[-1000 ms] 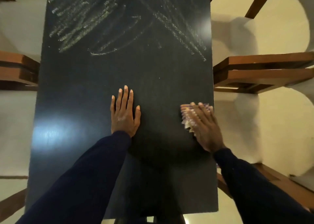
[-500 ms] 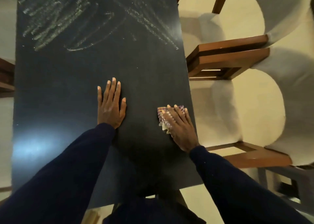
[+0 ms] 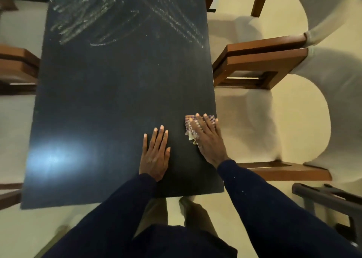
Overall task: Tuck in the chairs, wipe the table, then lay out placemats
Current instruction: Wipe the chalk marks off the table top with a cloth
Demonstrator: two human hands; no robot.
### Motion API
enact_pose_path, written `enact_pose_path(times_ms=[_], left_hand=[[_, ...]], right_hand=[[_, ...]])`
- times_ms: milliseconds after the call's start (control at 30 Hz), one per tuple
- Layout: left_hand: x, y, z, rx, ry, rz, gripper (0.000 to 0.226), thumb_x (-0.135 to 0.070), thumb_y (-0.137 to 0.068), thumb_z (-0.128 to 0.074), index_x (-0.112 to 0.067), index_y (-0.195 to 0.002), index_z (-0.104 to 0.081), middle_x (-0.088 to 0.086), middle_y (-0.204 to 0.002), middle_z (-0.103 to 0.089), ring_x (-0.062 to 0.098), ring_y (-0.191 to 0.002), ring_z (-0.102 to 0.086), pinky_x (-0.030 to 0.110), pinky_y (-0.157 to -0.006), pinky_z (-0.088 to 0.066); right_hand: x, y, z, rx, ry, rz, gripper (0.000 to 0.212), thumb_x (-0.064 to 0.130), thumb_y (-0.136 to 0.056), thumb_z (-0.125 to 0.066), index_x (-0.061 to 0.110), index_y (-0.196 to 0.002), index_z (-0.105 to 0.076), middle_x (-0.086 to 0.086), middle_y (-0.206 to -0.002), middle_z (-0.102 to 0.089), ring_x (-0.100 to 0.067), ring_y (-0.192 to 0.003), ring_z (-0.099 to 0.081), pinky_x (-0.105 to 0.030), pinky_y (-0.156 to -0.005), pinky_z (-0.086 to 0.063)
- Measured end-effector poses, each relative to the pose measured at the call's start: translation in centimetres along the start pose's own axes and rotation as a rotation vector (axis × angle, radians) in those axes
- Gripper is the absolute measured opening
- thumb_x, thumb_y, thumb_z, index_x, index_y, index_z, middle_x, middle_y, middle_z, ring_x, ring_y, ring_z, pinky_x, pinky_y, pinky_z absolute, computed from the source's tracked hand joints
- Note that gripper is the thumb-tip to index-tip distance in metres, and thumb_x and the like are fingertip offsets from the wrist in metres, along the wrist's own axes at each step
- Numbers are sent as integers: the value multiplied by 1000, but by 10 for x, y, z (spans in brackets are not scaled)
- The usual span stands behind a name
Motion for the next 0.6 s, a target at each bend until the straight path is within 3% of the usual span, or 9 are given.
enact_pose_path(times_ms=[200,367,500,600], left_hand=[[-33,50,-17,28,-45,-13,65,-36,-113,-33,-9,-170,-14,12,-178,-2,31,-165,-3,61,-130,-16],[-52,86,-22,12,-36,47,64,-35,-114,-32,-10,-170,-14,12,-178,-3,32,-165,-5,61,-130,-18],[-61,109,-23,10,-27,86,62,-33,-114,-29,-8,-169,-15,12,-178,-4,32,-165,-6,61,-130,-20],[-61,122,-22,6,6,121,62,-32,-114,-31,-9,-169,-16,12,-178,-4,31,-165,-6,60,-130,-19]], right_hand=[[5,72,-4,59,-23,152,93,10,-93,-76,24,-169,-25,-5,-179,-15,-31,-166,-6,-64,-130,-16],[8,81,2,23,-101,45,84,8,-96,-71,24,-167,-30,-7,-177,-23,-33,-165,-13,-61,-131,-12],[36,109,-1,76,-113,238,90,14,-92,-79,25,-166,-29,-9,-176,-24,-36,-164,-14,-69,-128,-19],[43,145,-3,94,-132,272,93,11,-90,-82,25,-166,-31,-8,-176,-24,-35,-164,-13,-69,-129,-16]])
Point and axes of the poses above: each hand's wrist, its own y-axis away from the middle knuckle, its own z-axis out of the back of the hand, x = y × z, the point moved 5 cm from there along -y, towards the middle knuckle
